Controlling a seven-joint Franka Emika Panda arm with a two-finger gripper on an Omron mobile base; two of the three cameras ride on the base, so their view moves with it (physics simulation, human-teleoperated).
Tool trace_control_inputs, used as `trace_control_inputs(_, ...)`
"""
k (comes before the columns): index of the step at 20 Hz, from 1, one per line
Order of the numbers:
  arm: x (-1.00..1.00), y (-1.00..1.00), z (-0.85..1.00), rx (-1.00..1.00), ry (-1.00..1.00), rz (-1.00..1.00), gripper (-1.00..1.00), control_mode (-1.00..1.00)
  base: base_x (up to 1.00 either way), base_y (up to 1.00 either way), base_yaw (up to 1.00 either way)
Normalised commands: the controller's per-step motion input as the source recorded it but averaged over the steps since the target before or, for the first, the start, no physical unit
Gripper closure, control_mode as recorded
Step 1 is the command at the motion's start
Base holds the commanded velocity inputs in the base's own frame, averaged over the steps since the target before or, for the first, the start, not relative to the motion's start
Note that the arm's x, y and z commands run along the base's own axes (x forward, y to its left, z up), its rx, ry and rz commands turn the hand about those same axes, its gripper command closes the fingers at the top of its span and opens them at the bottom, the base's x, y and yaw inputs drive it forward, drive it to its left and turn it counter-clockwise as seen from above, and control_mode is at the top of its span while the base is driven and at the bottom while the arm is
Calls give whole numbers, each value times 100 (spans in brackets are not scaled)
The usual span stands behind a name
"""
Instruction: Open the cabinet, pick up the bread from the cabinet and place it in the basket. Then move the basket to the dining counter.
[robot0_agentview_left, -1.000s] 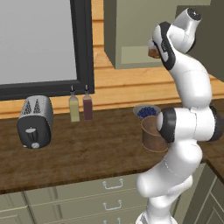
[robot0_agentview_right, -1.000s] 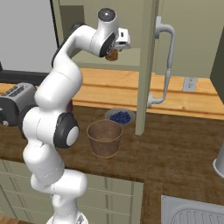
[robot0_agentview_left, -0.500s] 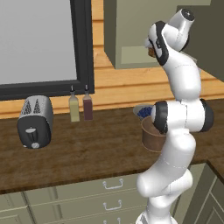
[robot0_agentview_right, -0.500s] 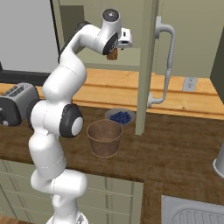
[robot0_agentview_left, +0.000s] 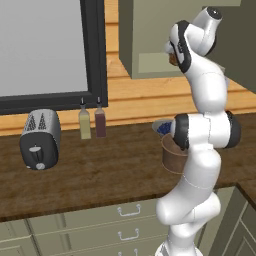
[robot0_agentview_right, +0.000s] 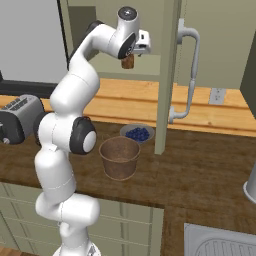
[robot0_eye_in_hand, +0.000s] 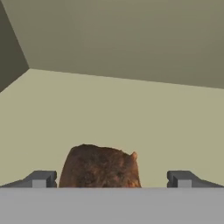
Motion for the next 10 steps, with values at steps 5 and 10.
trace_control_inputs(5, 0, 19, -21, 0, 0, 0, -100, -100, 0, 0, 0)
trace_control_inputs(10, 0, 3, -9, 0, 0, 0, -100, -100, 0, 0, 0)
